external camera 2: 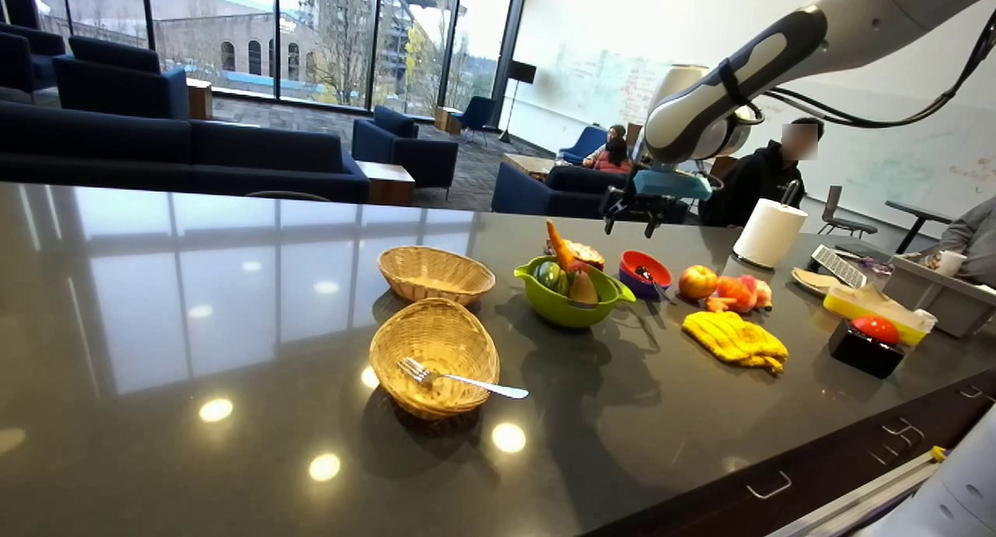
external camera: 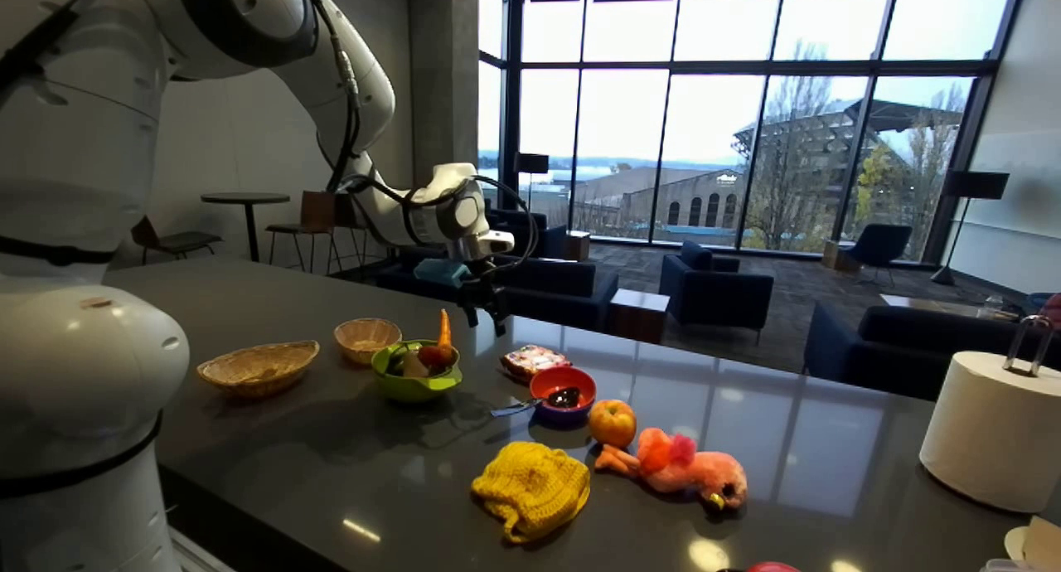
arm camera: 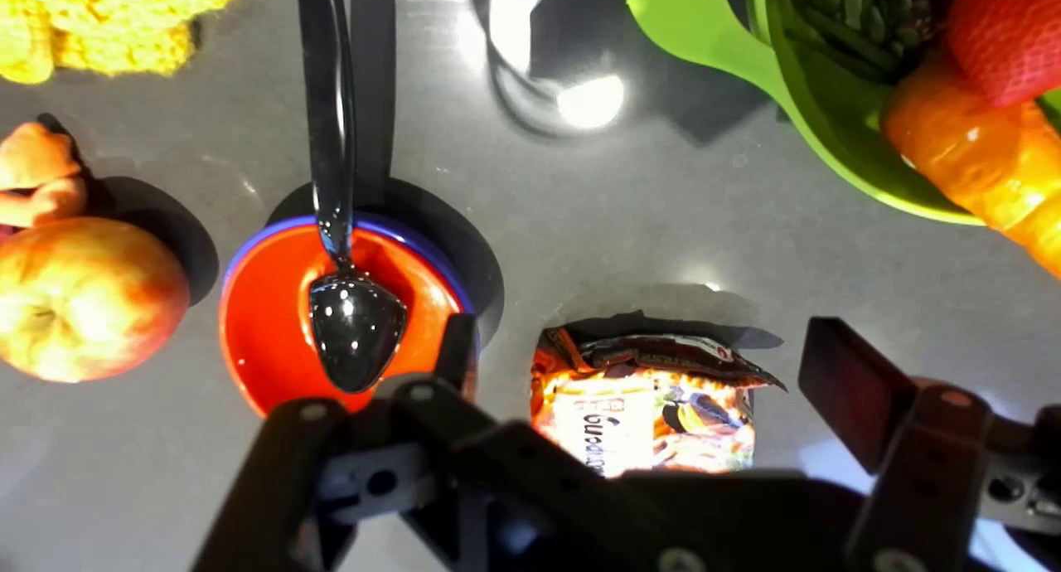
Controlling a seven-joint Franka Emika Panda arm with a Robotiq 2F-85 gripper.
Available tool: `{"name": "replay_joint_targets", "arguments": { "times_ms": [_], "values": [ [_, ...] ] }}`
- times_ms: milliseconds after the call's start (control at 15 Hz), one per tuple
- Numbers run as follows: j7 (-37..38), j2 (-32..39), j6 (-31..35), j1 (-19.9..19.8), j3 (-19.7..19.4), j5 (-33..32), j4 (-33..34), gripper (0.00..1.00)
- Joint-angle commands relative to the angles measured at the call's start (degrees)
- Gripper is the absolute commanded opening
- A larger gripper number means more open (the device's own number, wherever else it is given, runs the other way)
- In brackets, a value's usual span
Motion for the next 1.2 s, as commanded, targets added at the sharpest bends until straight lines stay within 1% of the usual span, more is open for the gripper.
{"name": "replay_joint_targets", "arguments": {
  "times_ms": [0,333,667,867,1133],
  "values": [
    [0.2,-4.2,0.7,-1.1,-0.1,-0.5,-3.4,1.0],
    [-1.5,-6.7,-0.2,-3.2,-0.3,-0.4,-4.0,1.0],
    [-4.1,-7.1,-1.1,-5.2,-0.2,0.0,-2.9,1.0],
    [-4.6,-7.4,-1.2,-5.6,-0.1,-0.1,-2.8,1.0],
    [-2.3,-8.7,-1.3,-5.0,-0.2,-1.7,-3.3,1.0]
  ]
}}
